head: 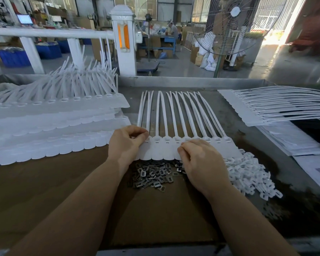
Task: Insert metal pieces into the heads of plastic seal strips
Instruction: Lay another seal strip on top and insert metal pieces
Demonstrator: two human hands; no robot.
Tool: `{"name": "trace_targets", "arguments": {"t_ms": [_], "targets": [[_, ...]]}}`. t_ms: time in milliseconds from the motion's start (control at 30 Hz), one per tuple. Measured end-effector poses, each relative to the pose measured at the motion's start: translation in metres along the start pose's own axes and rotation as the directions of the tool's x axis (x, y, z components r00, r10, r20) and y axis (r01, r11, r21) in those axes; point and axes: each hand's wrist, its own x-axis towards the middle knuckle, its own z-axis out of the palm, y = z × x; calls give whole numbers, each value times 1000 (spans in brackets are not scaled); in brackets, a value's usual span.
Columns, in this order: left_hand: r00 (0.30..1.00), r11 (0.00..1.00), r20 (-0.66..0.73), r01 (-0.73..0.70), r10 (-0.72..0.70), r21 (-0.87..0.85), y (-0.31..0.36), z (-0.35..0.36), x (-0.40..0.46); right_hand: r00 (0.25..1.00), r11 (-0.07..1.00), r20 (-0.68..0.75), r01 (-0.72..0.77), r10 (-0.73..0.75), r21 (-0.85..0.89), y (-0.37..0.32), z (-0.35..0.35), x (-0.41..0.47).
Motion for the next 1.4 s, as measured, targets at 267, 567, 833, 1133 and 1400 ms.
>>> {"name": "trace_targets", "arguments": {"t_ms": [267,567,833,1133,1400], "targets": [[999,991,-32,6,-2,132,-1,2,4,1000,1000,-1,4,-4,-7,0,0,0],[1000,959,-25,12,-5,285,-2,5,8,1000,1000,7,6,-6,0,0,-1,0],[999,974,-50,23,-12,224,-2,3,7,1000,1000,23,-2,2,-2,0,-1,0],[999,986,-40,14,-8,165,-4,1,5,999,1000,37,-2,2,-3,-1,-2,0],[1000,968,-4,-12,14,251,-4,1,5,999,1000,39,-1,2,-9,0,-1,0]]}}
